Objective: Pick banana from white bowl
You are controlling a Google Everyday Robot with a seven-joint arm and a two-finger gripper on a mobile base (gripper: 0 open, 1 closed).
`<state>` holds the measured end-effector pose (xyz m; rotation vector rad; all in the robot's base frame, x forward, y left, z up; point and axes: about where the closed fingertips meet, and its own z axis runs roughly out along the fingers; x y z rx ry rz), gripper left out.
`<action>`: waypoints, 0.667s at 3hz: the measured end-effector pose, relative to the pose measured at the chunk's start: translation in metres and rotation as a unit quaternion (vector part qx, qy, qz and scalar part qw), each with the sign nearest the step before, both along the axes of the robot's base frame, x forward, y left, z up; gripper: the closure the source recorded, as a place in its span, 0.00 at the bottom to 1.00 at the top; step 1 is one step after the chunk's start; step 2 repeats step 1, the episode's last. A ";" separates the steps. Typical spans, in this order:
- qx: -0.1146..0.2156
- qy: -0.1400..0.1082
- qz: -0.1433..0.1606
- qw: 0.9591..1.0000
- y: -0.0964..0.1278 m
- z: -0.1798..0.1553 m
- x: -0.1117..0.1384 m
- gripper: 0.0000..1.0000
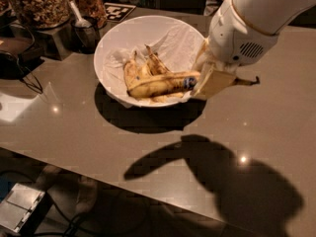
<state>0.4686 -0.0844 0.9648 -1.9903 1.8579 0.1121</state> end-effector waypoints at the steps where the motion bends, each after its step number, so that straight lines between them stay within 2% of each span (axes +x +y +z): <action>1: 0.000 0.002 -0.002 1.000 -0.001 -0.002 -0.003 1.00; 2: 0.000 0.002 -0.002 1.000 -0.001 -0.002 -0.003 1.00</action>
Offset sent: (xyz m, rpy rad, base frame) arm 0.0000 0.0000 0.0000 0.0000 0.0000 0.0000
